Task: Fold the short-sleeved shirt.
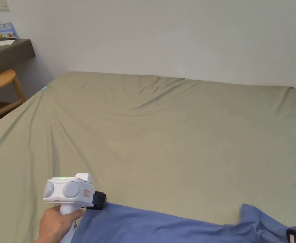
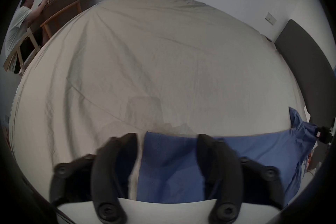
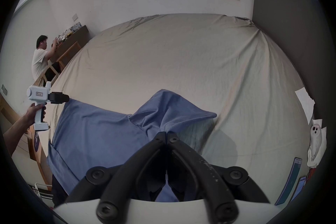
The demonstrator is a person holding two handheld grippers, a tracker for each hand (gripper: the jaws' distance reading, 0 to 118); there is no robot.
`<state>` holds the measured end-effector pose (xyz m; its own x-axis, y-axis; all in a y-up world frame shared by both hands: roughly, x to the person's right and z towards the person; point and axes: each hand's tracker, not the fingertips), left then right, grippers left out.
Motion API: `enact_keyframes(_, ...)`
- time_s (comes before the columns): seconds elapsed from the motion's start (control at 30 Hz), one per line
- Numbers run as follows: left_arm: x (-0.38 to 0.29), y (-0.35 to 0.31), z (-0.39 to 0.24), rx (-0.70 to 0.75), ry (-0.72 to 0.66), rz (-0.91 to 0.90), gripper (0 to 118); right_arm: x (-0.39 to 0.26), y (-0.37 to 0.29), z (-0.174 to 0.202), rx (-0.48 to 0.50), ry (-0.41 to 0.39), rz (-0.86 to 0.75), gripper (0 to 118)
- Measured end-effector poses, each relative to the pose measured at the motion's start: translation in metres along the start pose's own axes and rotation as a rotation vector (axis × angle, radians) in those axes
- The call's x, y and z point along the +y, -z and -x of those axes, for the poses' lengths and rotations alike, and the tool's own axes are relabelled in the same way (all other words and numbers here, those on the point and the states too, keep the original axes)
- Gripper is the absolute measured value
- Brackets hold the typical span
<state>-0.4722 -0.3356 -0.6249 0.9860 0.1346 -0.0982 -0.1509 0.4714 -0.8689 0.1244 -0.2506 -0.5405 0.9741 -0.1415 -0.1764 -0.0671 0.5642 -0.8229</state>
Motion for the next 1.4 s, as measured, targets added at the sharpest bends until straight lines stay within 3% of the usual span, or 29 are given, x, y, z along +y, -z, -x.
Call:
enact_keyframes(0.03,0.0,0.001,-0.002,0.0,0.023,0.018,8,0.001,-0.004,0.005,0.002,-0.001,0.002,0)
enact_keyframes(0.13,0.0,0.0,-0.012,0.025,0.13,0.016,5,0.0,-0.005,0.006,0.002,0.002,0.002,0)
enact_keyframes(0.37,0.004,-0.013,-0.015,0.032,0.146,0.011,4,0.002,-0.008,0.011,0.007,0.025,-0.012,0)
enact_keyframes(0.63,-0.033,-0.116,-0.002,-0.131,0.176,-0.192,4,-0.015,-0.065,0.004,0.051,-0.003,-0.115,0)
enact_keyframes(0.9,-0.165,-0.221,0.037,-0.237,0.106,-0.281,4,-0.122,-0.153,0.006,0.057,-0.037,-0.139,0)
enact_keyframes(1.0,-0.211,-0.241,0.056,-0.238,0.078,-0.301,4,-0.175,-0.168,-0.002,0.049,0.018,-0.094,0)
enact_keyframes(1.17,-0.273,-0.232,0.073,-0.245,0.045,-0.236,4,-0.251,-0.158,-0.014,0.039,0.117,0.02,0)
enact_keyframes(1.3,-0.306,-0.206,0.064,-0.214,0.083,-0.157,4,-0.288,-0.123,-0.019,-0.014,0.095,0.09,0)
enact_keyframes(1.4,-0.317,-0.207,0.074,-0.228,-0.023,-0.164,4,-0.295,-0.129,-0.016,-0.022,0.133,0.082,0)
